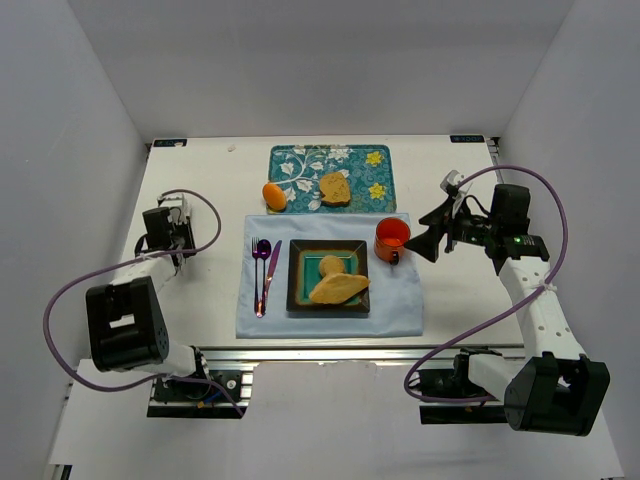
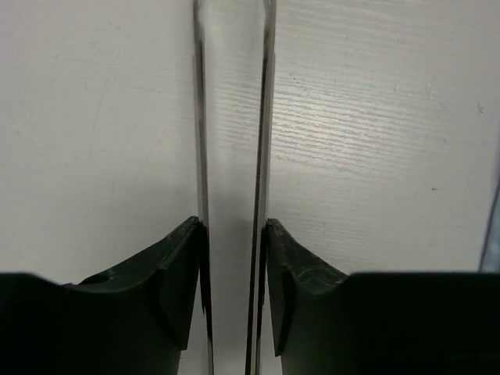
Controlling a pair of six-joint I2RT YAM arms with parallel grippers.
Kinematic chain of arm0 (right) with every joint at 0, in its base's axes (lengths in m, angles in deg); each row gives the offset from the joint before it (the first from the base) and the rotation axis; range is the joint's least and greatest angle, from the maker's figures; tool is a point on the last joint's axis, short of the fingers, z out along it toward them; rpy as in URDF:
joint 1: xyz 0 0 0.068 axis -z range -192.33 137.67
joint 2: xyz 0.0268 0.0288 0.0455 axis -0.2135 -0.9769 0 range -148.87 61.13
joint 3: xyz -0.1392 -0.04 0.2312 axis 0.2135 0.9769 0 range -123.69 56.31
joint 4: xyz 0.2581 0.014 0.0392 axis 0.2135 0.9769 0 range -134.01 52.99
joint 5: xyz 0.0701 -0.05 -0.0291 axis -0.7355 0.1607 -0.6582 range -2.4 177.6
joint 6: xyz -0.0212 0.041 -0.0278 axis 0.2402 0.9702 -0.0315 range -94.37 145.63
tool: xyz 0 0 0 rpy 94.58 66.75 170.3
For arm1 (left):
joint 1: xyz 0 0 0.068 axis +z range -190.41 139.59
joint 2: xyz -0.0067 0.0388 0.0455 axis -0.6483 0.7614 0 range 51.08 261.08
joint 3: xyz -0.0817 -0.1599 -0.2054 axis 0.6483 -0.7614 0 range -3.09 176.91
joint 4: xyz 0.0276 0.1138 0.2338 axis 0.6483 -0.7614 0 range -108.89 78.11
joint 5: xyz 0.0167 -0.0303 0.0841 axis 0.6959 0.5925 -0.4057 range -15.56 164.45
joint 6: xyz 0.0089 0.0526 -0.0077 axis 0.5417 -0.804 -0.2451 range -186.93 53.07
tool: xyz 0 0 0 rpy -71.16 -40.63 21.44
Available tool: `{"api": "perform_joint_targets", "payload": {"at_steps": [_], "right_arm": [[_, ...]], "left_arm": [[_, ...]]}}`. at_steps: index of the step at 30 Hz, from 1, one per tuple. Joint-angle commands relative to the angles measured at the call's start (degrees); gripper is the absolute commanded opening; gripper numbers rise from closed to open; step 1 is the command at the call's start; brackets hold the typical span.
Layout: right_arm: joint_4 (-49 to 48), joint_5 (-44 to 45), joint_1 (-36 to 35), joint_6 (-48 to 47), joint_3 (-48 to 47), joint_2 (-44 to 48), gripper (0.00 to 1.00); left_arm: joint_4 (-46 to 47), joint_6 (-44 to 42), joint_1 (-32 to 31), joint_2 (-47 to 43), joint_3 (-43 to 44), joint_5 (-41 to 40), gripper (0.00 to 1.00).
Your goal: Place the bread
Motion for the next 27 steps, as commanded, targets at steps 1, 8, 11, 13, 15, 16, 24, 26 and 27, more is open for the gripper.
{"api": "perform_joint_targets", "payload": {"at_steps": [1, 8, 11, 13, 15, 16, 24, 26, 27], "right_arm": [[1.5, -0.1, 0.2, -1.5, -1.2, 0.6, 0.89], [1.6, 0.2, 0.2, -1.7, -2.7, -0.5, 0.89], [1.6, 0.4, 0.2, -1.5, -3.1, -0.9, 0.89], [1.4, 0.1, 0.2, -0.4, -3.4, -0.8, 0.89], [0.4, 1.3, 0.2, 2.7, -3.5, -1.0, 0.89], [-0.1, 2.7, 0.2, 4.7, -3.6, -1.1, 0.89], [-2.4, 22.1, 0.2, 21.2, -10.1, -4.3, 0.89], [-2.7, 21.3, 0.2, 21.7, -11.4, -5.8, 0.89], [-3.8, 20.5, 0.2, 22.1, -12.4, -6.3, 0.9]], "left_arm": [[5.0, -1.1, 0.5, 2.6, 0.4, 4.3, 0.49], [3.5, 0.5, 0.7, 3.5, -0.6, 4.7, 0.66], [3.1, 1.5, 0.6, 1.2, -1.5, 1.9, 0.74], [2.3, 3.2, 0.6, -0.5, -1.2, -0.7, 0.83], [1.2, 3.7, 0.6, -3.6, -0.6, -4.4, 0.92], [0.8, 5.9, 0.7, -4.8, -0.4, -5.5, 0.96], [-12.6, 16.5, 0.8, -16.4, 5.9, 0.4, 0.98], [-14.9, 18.9, 0.7, -19.2, 6.9, 8.8, 0.98], [-14.3, 20.1, 0.6, -21.9, 6.0, 16.2, 0.98]]}}
